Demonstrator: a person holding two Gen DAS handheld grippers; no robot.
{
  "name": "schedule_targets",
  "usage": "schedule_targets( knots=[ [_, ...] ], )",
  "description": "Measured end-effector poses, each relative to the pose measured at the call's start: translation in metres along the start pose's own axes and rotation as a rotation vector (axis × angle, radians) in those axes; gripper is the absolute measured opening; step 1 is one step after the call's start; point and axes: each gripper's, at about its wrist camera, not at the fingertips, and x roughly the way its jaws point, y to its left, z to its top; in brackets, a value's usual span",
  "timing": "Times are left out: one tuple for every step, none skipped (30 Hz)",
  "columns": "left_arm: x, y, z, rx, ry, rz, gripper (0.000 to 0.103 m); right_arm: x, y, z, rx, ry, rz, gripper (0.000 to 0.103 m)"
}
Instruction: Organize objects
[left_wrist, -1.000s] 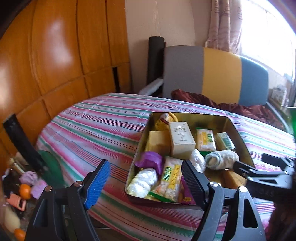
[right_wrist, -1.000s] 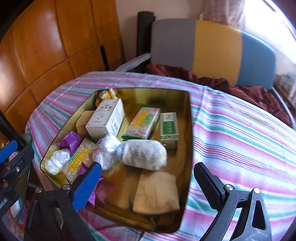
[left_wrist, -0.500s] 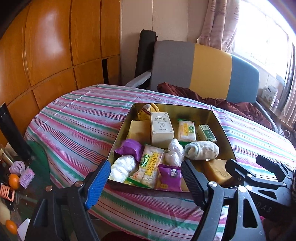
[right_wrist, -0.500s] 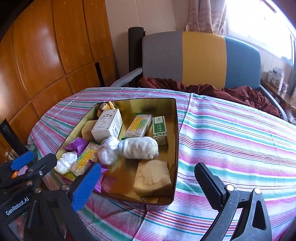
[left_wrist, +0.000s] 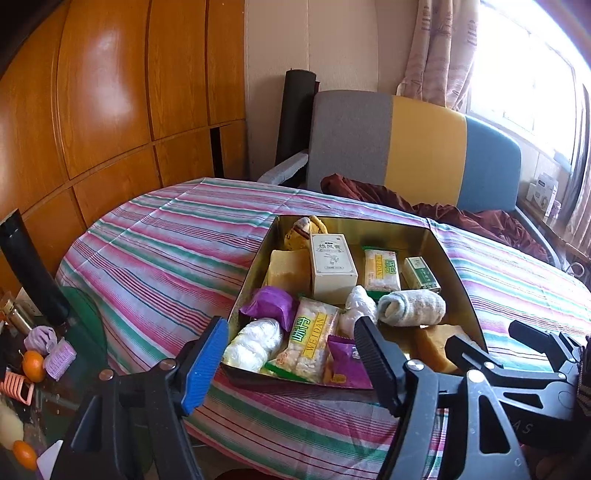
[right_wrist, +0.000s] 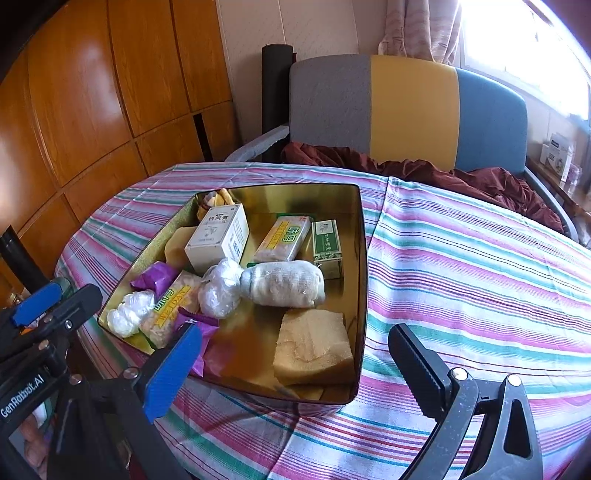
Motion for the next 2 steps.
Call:
schedule_targets(
  knots=[
    [0.0002,0.0002,0.0002,-0.001,0.000,0.000,0.072,-0.0001,0.0003,-0.0003,-0.002,-0.001,0.001,0.102],
    [0.0012,0.0004,0.0004,-0.001,0.006,-0.005,0.072,-0.0005,0.0001,-0.0003,-0.001,-0.003,0.003,0.102]
  ],
)
